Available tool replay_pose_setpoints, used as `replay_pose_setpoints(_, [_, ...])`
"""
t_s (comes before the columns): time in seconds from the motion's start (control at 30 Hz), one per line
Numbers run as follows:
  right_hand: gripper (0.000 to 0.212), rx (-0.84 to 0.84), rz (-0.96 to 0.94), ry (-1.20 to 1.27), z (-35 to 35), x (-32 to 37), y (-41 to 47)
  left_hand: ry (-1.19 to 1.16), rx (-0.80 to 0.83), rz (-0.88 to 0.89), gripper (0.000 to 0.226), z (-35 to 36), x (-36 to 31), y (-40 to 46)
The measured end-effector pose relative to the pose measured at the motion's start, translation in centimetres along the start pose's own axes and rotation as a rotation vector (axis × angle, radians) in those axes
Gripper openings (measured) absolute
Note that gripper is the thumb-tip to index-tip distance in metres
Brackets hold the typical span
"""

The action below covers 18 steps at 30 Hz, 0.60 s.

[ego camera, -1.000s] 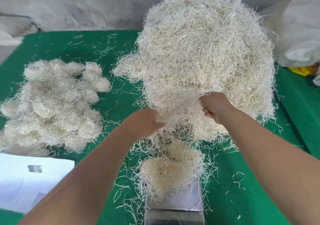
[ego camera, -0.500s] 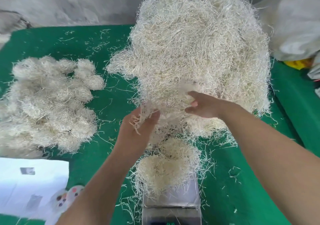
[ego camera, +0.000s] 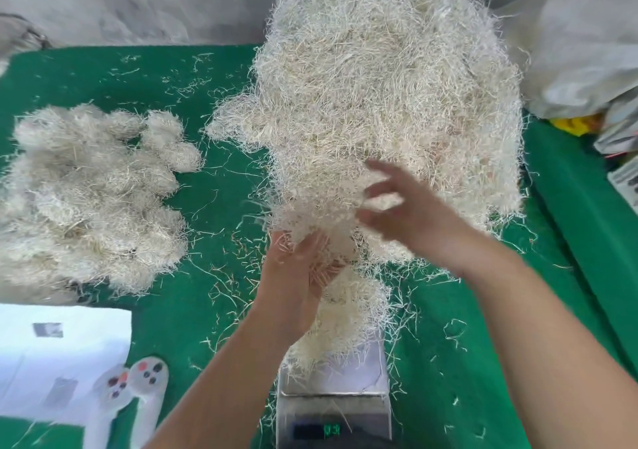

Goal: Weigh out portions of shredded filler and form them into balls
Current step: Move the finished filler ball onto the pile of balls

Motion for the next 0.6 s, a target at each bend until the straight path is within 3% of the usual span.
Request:
replay_pose_setpoints(0.07, [0.068, 0.148, -0.041, -0.011, 3.6, -1.3, -2.2, -0.004, 0.057, -0.091, 0.059, 0.1, 0.5, -0.3])
replay_pose_setpoints(0.13, [0.027, 0.036, -0.059, 0.004, 4.2, -3.3, -3.0, 0.146, 0.096, -0.045, 0.049, -0.5, 0.5, -0.3])
replay_pose_setpoints(0.23, [0.012, -0.100, 0.044, 0.080, 3.5, -5.9, -4.0, 0.680, -0.005, 0.306, 0.006, -3.3, -0.7, 0.2])
replay_pose_setpoints(0.3, [0.011, -0.068, 0.142, 0.113, 4.1, -7.6, -4.9, 0.789, -0.056, 0.428, 0.004, -5.3, -1.3, 0.2])
replay_pose_setpoints(0.37, [0.019, -0.037, 0.172, 0.044, 5.4, -9.1, -5.8, 0.880, -0.071, 0.455, 0.015, -6.7, -1.3, 0.2])
replay_pose_setpoints(0.47, [0.049, 0.130, 0.166, -0.221, 6.7, -10.3, -7.2, 1.382, -0.131, 0.540, 0.035, -8.4, -0.8, 0.3])
replay_pose_setpoints(0.53, [0.088, 0.301, 0.181, -0.357, 6.0, -10.8, -8.3, 1.423, -0.133, 0.510, 0.055, -9.0, -0.7, -0.5])
replay_pose_setpoints(0.6, [0.107, 0.351, 0.181, -0.369, 3.9, -10.5, -9.1, 1.313, -0.094, 0.463, 0.065, -9.1, -0.6, -1.4])
Point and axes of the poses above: each hand's wrist, its own y-axis towards the middle knuckle, its own z-axis out of the palm, x = y × z, the point moved 5 cm from there along y, towards the middle knuckle, and after that the axes turned 15 degrees about -x, right-handed, at the moved point
